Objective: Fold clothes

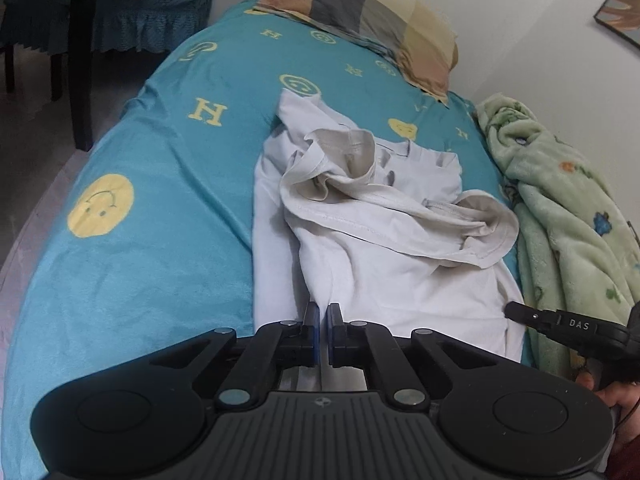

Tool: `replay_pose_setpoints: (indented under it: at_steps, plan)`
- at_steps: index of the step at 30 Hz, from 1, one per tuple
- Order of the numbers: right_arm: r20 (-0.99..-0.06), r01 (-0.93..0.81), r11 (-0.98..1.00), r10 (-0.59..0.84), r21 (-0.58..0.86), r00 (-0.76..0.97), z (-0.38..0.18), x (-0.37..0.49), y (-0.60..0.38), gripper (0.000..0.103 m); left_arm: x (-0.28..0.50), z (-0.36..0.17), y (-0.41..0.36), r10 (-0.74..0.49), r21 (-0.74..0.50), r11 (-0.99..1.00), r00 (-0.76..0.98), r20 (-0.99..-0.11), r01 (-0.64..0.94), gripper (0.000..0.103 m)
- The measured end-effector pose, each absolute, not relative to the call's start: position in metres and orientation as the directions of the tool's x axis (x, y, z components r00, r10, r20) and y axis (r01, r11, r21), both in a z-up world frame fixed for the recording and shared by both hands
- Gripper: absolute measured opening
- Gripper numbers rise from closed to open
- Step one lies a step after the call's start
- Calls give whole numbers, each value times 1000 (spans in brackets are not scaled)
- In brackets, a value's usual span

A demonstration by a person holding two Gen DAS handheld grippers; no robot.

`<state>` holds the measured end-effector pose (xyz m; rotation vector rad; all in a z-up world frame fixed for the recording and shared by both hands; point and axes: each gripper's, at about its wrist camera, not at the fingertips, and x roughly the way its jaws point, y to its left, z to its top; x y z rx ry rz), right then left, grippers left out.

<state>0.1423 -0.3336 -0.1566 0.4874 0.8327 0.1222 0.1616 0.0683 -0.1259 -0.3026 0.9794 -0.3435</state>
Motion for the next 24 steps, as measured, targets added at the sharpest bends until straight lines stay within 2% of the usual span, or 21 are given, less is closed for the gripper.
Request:
replay_pose_setpoints:
  at_steps: [8,12,14,17,19,22,24]
  plan:
    - [-707,85,898,280,433,649,-166,150,-329,4,168,-145,65,-372,-348,927,486,-791,143,8]
    - [-693,106,880,284,463,663,-156,139,-332,7,157,-133,73,-356,-365,927,527,-772,91,25]
    - [-671,116,854,307,507,675,-145,126,-336,7,148,-124,81,-383,-424,904,545,-746,55,26]
    - [-634,127,807,345,577,692,-129,105,-340,7,126,-116,91,-466,-569,822,552,-691,-17,40]
    - [-622,145,767,378,626,686,-125,91,-340,8,109,-111,94,-515,-648,759,555,-653,-58,56]
    - [-620,199,694,430,692,656,-130,72,-337,9,89,-117,90,-556,-699,707,526,-644,-109,77]
    - [-641,228,676,456,701,618,-136,66,-329,14,80,-128,84,-583,-721,676,485,-651,-154,80]
